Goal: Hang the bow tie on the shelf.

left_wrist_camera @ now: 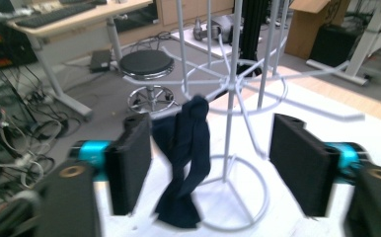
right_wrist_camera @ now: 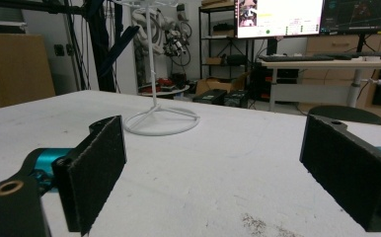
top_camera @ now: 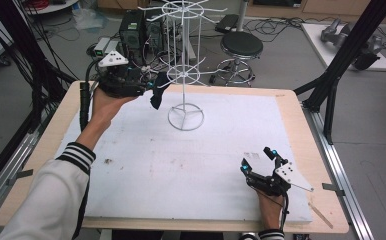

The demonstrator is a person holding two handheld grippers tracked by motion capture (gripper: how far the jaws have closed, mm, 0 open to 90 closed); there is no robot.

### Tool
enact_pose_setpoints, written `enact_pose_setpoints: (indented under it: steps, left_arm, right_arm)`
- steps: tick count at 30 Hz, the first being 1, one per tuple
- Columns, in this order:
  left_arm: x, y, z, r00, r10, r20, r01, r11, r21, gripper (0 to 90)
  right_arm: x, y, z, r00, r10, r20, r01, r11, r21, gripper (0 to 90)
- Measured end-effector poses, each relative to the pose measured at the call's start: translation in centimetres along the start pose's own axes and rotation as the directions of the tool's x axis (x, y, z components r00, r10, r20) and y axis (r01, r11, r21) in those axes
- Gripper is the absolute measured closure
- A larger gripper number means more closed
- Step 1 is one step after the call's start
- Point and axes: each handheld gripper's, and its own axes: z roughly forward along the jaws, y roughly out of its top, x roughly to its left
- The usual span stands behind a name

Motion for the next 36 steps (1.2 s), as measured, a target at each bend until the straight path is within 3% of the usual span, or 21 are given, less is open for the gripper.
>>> enact_pose_setpoints:
  steps: [2, 7, 12, 14, 16, 18, 23, 27, 29, 31, 36]
  left_arm:
    - [0.3, -0.7, -0.7, 0.9999, -0.014, 0.005, 0.014, 0.9997, -0.020, 31.3]
    - [1.0, -3.0, -3.5, 0.9988, -0.039, 0.028, 0.042, 0.9963, -0.076, 19.2]
    - [0.6, -6.1, -7.0, 0.9996, 0.013, 0.023, -0.010, 0.9895, -0.144, 17.1]
    - [0.4, -7.6, -8.6, 0.9991, 0.038, 0.020, -0.033, 0.9819, -0.186, 17.2]
    - [0.3, -9.6, -10.2, 0.9989, 0.045, 0.014, -0.041, 0.9762, -0.213, 17.2]
    - [0.1, -12.1, -11.5, 0.9989, 0.046, 0.005, -0.044, 0.9761, -0.213, 17.2]
    - [-0.3, -16.8, -12.8, 0.9994, 0.019, -0.030, -0.024, 0.9822, -0.186, 17.1]
    - [-1.0, -20.0, -13.4, 0.9988, -0.016, -0.047, 0.005, 0.9759, -0.218, 17.2]
    - [-1.4, -21.4, -13.4, 0.9988, -0.007, -0.048, -0.004, 0.9750, -0.222, 17.2]
    - [-1.7, -22.3, -13.3, 0.9992, -0.018, -0.035, 0.009, 0.9700, -0.243, 17.2]
    - [-2.5, -23.9, -12.9, 0.9983, -0.031, -0.049, 0.016, 0.9584, -0.285, 17.0]
  right_arm:
    - [0.0, 0.0, 0.0, 1.0000, -0.003, 0.001, 0.003, 1.000, 0.001, 9.6]
    - [0.0, 0.0, 0.0, 0.9999, -0.013, 0.002, 0.013, 1.000, -0.001, 9.6]
    - [0.0, 0.0, 0.0, 1.0000, -0.002, 0.003, 0.002, 1.000, 0.005, 9.6]
    - [0.0, 0.0, 0.0, 1.0000, -0.003, 0.004, 0.003, 1.000, 0.005, 9.6]
    - [0.0, 0.0, 0.1, 0.9999, -0.010, 0.005, 0.010, 1.000, 0.004, 9.6]
    - [0.1, 0.0, 0.0, 1.0000, -0.006, 0.006, 0.006, 1.000, 0.007, 9.6]
    - [0.2, 0.0, 0.0, 0.9998, -0.015, 0.009, 0.015, 1.000, 0.005, 9.6]
    - [0.2, 0.0, 0.1, 0.9998, -0.018, 0.012, 0.017, 1.000, 0.004, 9.6]
    - [0.2, 0.0, 0.0, 0.9998, -0.017, 0.014, 0.017, 1.000, 0.005, 9.6]
    - [0.2, 0.0, 0.1, 0.9997, -0.017, 0.015, 0.017, 1.000, 0.004, 9.6]
    - [0.2, 0.0, 0.1, 0.9997, -0.018, 0.016, 0.018, 1.000, 0.004, 9.6]
